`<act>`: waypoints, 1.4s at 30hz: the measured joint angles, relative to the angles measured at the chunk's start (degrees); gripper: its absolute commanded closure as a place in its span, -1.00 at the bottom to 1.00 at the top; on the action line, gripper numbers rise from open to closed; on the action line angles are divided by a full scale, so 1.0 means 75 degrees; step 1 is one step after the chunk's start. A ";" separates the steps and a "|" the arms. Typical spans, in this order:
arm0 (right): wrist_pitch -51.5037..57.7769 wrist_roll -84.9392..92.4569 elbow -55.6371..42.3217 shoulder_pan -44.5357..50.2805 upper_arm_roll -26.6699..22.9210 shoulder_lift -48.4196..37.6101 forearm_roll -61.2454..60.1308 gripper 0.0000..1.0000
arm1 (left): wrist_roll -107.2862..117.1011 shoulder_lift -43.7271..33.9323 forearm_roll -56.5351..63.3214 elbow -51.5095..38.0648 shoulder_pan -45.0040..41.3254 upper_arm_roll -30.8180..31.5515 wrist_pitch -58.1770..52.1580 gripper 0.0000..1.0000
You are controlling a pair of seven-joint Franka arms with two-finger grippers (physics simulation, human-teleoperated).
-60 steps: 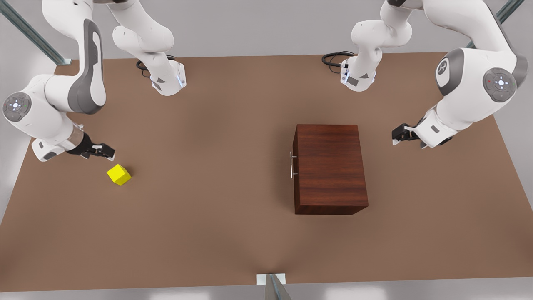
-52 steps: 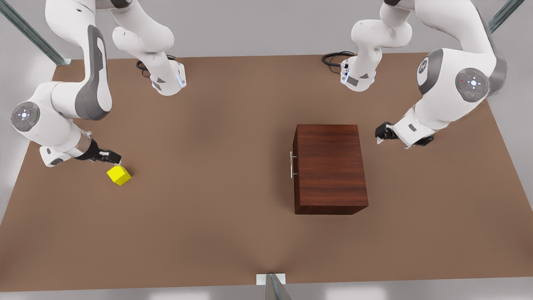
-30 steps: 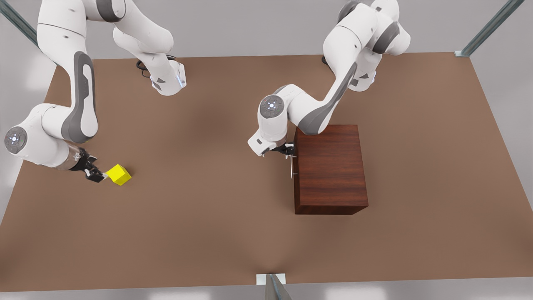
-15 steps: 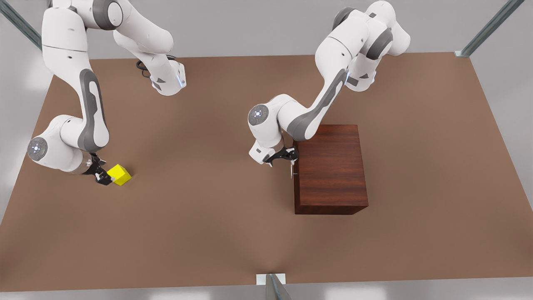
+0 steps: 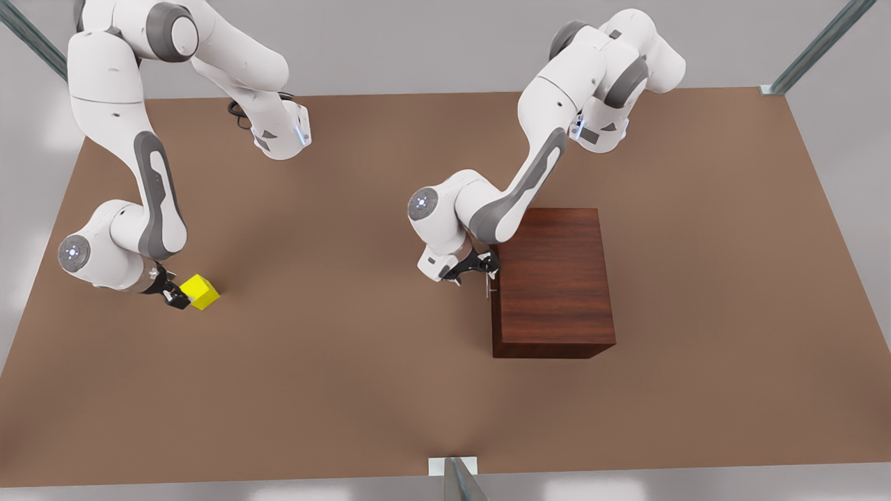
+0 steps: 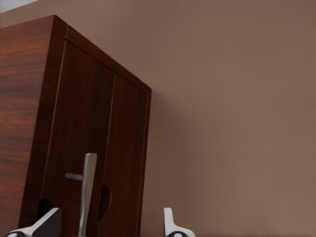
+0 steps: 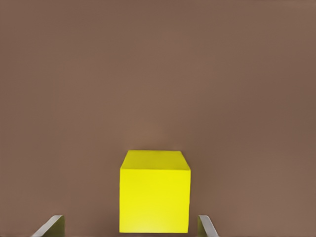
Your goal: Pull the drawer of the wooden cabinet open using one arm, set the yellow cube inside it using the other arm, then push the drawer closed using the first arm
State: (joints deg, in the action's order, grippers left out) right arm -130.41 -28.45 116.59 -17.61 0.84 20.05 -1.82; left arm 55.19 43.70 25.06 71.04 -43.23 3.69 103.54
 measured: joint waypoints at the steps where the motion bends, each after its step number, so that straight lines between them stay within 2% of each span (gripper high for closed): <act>1: -0.0026 0.0094 0.0020 -0.0003 0.0008 0.0004 -0.0004 -1.00 | 0.0030 0.0035 0.0005 -0.0003 0.0005 0.0000 0.0001 -1.00; 8: -0.0672 0.0660 0.0767 -0.0015 0.0036 -0.0151 0.0033 -1.00 | 0.0201 0.0122 -0.0019 -0.0066 -0.0001 0.0029 0.0093 -1.00; 22: -0.1568 0.1327 0.0942 -0.0030 0.0051 0.0215 0.0325 -1.00 | 0.0374 0.0254 -0.0028 -0.0174 -0.0063 0.0125 0.0570 -1.00; 42: -0.1882 0.1465 0.1061 -0.0115 0.0047 0.0455 0.0480 -1.00 | 0.0471 0.0394 -0.0037 -0.0462 -0.0297 0.0347 0.1074 -1.00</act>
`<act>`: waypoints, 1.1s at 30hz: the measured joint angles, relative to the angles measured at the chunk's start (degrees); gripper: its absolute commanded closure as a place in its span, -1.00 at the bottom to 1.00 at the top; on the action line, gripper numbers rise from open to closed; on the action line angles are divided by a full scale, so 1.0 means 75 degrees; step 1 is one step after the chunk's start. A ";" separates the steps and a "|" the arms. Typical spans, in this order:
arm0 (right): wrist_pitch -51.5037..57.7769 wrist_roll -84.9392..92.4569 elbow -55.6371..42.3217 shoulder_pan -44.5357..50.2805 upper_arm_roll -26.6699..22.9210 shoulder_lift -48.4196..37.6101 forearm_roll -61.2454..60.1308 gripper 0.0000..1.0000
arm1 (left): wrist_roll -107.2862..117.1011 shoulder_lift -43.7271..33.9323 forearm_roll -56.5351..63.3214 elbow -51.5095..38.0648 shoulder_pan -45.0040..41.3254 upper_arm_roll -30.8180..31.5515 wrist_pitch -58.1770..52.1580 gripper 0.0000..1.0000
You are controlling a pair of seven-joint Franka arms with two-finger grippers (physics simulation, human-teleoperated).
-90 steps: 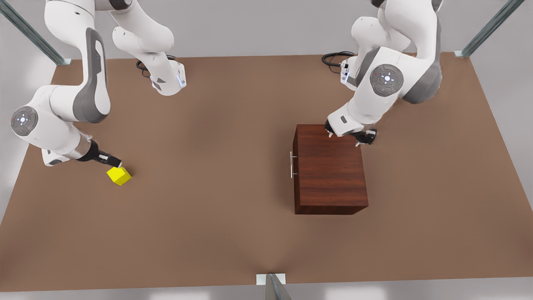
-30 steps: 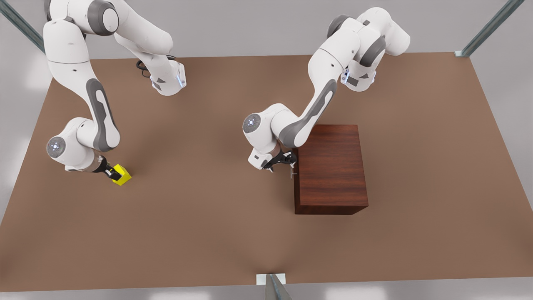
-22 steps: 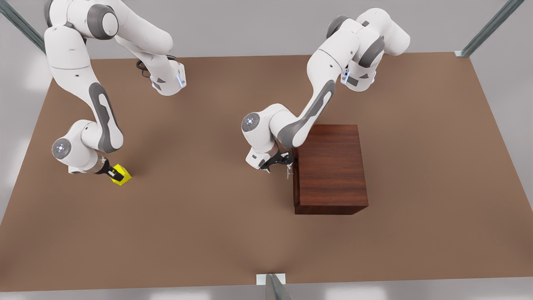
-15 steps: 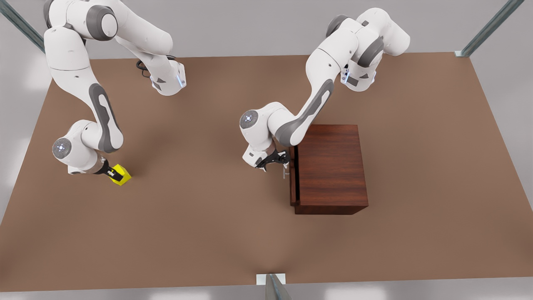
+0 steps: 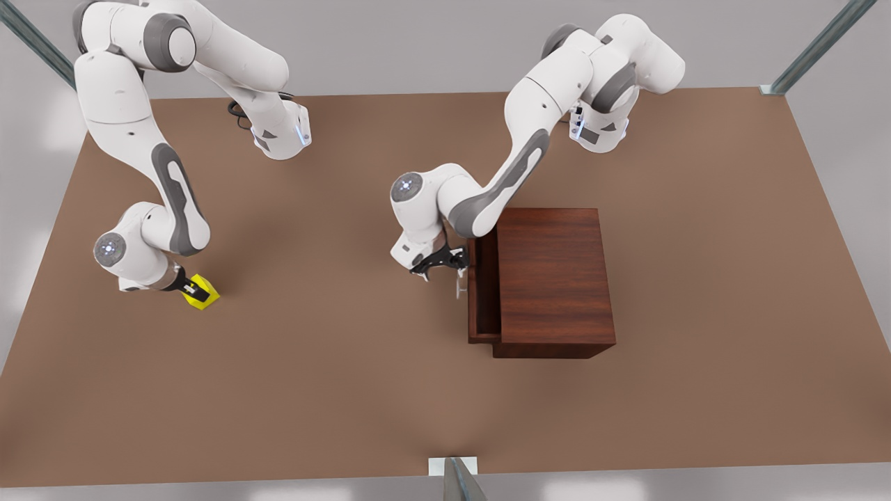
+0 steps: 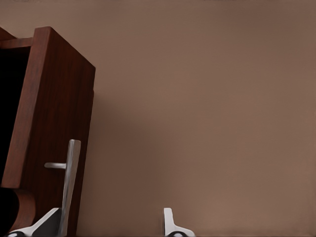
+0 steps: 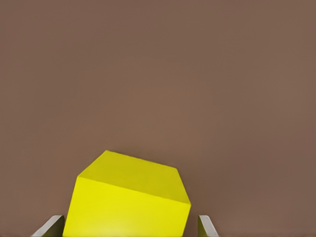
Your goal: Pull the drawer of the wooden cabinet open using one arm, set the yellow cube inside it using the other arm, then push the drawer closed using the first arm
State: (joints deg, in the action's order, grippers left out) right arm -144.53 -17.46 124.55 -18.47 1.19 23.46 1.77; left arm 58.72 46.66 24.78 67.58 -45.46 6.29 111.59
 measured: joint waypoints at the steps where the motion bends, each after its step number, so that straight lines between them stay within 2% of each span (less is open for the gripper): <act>1: -0.0033 -0.0010 0.0007 0.0002 -0.0001 0.0020 0.0000 -1.00 | 0.0005 0.0015 -0.0003 -0.0048 -0.0010 0.0008 0.0013 -1.00; 13: -0.0391 -0.0149 -0.0047 -0.0017 -0.0007 0.0301 0.0000 -0.99 | 0.0047 0.0117 0.0007 -0.0162 -0.0132 0.0005 0.0058 -1.00; 20: -0.0450 -0.0226 -0.0045 -0.0031 -0.0004 0.0311 -0.0001 -0.74 | 0.0062 0.0251 0.0007 -0.0491 -0.0237 0.0004 -0.0007 -1.00; 21: -0.0455 -0.0230 -0.0045 -0.0029 -0.0004 0.0311 -0.0007 -0.58 | 0.0064 0.0256 0.0006 -0.0510 -0.0241 0.0008 -0.0014 -1.00; 23: -0.0464 -0.0234 -0.0045 -0.0032 -0.0006 0.0311 -0.0023 -0.50 | 0.0069 0.0266 0.0006 -0.0528 -0.0270 0.0005 -0.0025 -1.00; 33: 0.0258 -0.0344 -0.0556 0.0041 0.0078 -0.0440 -0.0104 -0.47 | 0.0172 0.0476 0.0101 -0.0870 -0.0478 -0.0073 -0.0055 -1.00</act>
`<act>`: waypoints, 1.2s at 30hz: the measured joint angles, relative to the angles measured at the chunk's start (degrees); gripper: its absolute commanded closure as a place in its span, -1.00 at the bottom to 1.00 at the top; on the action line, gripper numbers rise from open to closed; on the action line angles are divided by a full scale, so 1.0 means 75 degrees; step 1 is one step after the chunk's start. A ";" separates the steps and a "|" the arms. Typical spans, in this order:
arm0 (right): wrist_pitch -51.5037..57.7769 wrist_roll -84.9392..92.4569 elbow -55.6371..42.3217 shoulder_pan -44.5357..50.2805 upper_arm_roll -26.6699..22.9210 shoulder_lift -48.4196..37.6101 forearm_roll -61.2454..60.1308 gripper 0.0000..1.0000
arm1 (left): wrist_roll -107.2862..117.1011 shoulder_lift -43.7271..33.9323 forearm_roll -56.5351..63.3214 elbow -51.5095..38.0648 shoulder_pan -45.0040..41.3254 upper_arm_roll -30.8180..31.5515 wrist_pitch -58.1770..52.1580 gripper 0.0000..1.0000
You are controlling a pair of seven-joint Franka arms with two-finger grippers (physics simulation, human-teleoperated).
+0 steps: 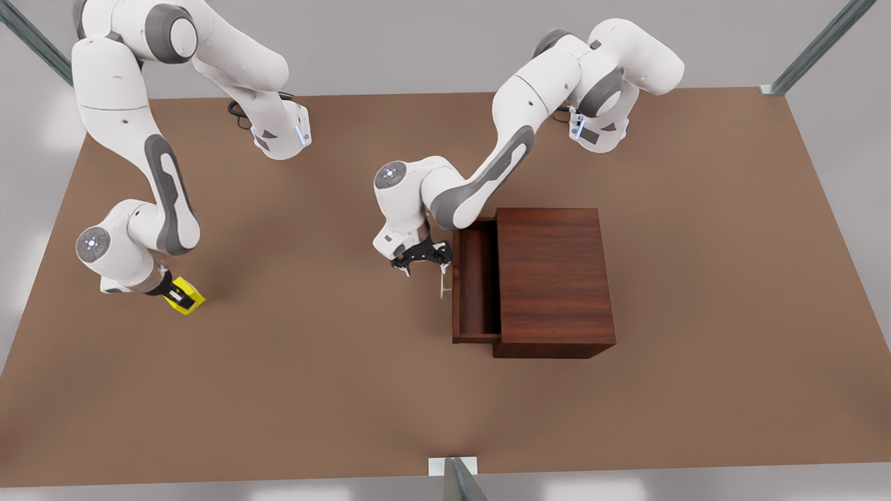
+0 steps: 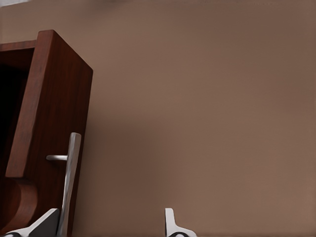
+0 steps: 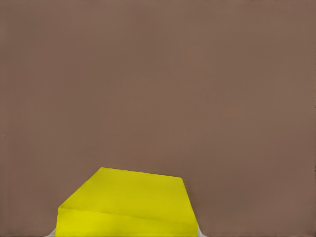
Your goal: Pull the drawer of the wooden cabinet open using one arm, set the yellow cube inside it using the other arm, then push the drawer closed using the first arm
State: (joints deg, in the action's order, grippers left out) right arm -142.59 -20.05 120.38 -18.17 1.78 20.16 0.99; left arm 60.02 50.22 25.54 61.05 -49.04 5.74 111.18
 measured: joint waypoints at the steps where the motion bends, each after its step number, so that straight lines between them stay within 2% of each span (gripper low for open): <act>1: 0.0189 -0.0028 -0.0182 0.0004 0.0046 -0.0043 -0.0003 -0.46 | 0.0013 0.0004 -0.0003 -0.0051 -0.0021 0.0004 -0.0014 -1.00; 7: 0.1278 -0.0228 -0.1073 0.0022 0.0276 -0.0104 -0.0009 -0.46 | 0.0123 -0.0178 0.0070 -0.0227 -0.0078 0.0132 -0.0392 -1.00; 10: 0.1792 -0.0338 -0.1472 0.0012 0.0388 -0.0103 -0.0012 -0.46 | 0.0049 -0.1282 -0.0458 -0.0233 -0.0121 0.0272 -0.1077 -1.00; 13: 0.2547 -0.0570 -0.2185 0.0012 0.0779 -0.0103 -0.0013 -0.46 | -0.0027 -0.1817 -0.0815 -0.0230 0.0105 0.0364 -0.1729 -1.00; 15: 0.3081 -0.0861 -0.2669 0.0295 0.0956 -0.0105 -0.0016 -0.46 | -0.0318 -0.2363 -0.1263 -0.0183 0.1371 0.0396 -0.2302 -1.00; 17: 0.3571 -0.1253 -0.3105 0.0777 0.1006 -0.0104 -0.0099 -0.46 | -0.0873 -0.2932 -0.1742 0.0114 0.3345 0.0378 -0.3059 -1.00; 18: 0.3781 -0.1480 -0.3268 0.1042 0.1022 -0.0105 -0.0194 -0.46 | -0.1211 -0.3581 -0.2027 0.1117 0.4244 0.0364 -0.3133 -1.00; 20: 0.4177 -0.1988 -0.3618 0.1591 0.1028 -0.0091 -0.0328 -0.45 | -0.1917 -0.4938 -0.2482 0.3435 0.5304 0.0220 -0.2707 -1.00; 22: 0.4599 -0.2592 -0.4220 0.2265 0.1021 0.0048 -0.0408 -0.44 | -0.2582 -0.5567 -0.2812 0.4052 0.5779 -0.0042 -0.2448 -1.00; 28: 0.5522 -0.4729 -0.5820 0.4121 0.1014 0.0801 -0.0686 -0.44 | -0.4205 -0.5360 -0.3157 0.3314 0.5801 -0.0141 -0.2406 -1.00; 31: 0.5766 -0.5926 -0.6747 0.5060 0.1015 0.1352 -0.0758 -0.44 | -0.4887 -0.5387 -0.3320 0.3528 0.5987 -0.0195 -0.2197 -1.00; 36: 0.5927 -0.7915 -0.8041 0.6124 0.0948 0.2259 -0.0795 -0.44 | -0.5710 -0.5046 -0.3426 0.3005 0.6016 -0.0205 -0.2161 -1.00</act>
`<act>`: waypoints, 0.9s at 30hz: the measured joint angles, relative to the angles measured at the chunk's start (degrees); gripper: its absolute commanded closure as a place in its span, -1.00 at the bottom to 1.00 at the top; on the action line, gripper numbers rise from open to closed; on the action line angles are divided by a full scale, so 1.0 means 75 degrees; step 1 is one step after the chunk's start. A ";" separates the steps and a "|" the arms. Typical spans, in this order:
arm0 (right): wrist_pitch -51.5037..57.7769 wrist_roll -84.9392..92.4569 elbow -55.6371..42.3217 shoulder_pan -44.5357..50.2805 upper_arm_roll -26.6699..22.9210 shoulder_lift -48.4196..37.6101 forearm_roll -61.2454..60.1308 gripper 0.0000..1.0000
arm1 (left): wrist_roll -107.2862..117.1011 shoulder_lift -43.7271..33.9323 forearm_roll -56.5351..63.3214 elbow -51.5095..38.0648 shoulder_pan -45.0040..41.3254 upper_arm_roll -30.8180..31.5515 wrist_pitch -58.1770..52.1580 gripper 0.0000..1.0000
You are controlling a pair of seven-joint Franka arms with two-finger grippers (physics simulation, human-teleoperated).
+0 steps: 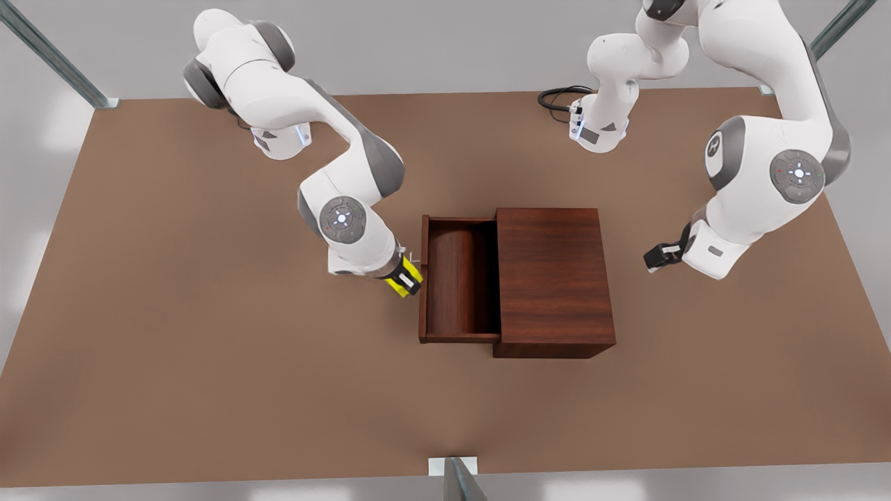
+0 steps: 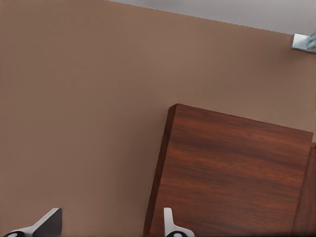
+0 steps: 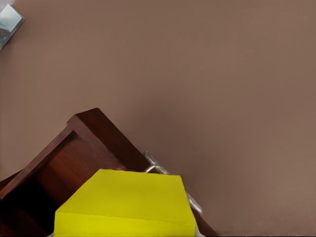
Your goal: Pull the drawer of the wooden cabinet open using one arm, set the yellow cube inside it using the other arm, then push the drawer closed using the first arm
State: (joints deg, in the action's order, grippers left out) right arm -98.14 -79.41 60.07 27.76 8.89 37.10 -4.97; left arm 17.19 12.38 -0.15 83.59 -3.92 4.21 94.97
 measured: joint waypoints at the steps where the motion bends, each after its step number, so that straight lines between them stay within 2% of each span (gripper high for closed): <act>1: 0.0006 -0.0382 -0.0260 0.0192 -0.0007 0.0199 -0.0002 -0.44 | -0.0136 0.0006 -0.0010 -0.0004 -0.0013 0.0000 -0.0009 -1.00; 14: -0.0658 -0.4313 -0.1498 0.1415 -0.0042 0.1684 0.0012 -0.45 | -0.1290 -0.0046 -0.0024 0.0146 -0.0200 0.0062 -0.0158 -1.00; 15: -0.0684 -0.4529 -0.1528 0.1435 -0.0052 0.1733 0.0020 -1.00 | -0.1340 -0.0034 -0.0023 0.0153 -0.0201 0.0062 -0.0158 -1.00; 20: -0.0734 -0.5436 -0.1558 0.1439 -0.0170 0.1746 0.0061 -1.00 | -0.1511 -0.0003 -0.0023 0.0165 -0.0301 0.0053 -0.0160 -1.00; 22: -0.0529 -0.5709 -0.1558 0.0938 -0.0208 0.1397 0.0064 -1.00 | -0.1565 0.0010 -0.0046 0.0113 -0.0299 0.0055 -0.0155 -1.00; 23: -0.0334 -0.5770 -0.1559 0.0465 -0.0187 0.1155 0.0053 -1.00 | -0.1558 0.0013 -0.0068 0.0089 -0.0323 0.0061 -0.0152 -0.70; 24: -0.0113 -0.5782 -0.1561 -0.0151 -0.0135 0.0916 0.0044 -1.00 | -0.1507 0.0018 -0.0076 0.0076 -0.0435 0.0063 -0.0149 0.91; 25: 0.0126 -0.5721 -0.1542 -0.0825 -0.0093 0.0667 0.0041 -1.00 | -0.1422 0.0020 -0.0103 0.0067 -0.0573 0.0067 -0.0148 1.00; 27: 0.0550 -0.5338 -0.1418 -0.2331 0.0021 0.0164 0.0052 -1.00 | -0.1065 0.0022 -0.0224 0.0015 -0.0882 0.0066 -0.0149 1.00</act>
State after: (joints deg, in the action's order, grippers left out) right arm -94.02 -119.45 49.44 10.28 9.04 38.34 -4.58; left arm 9.20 12.55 -1.83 83.70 -10.54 4.70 93.85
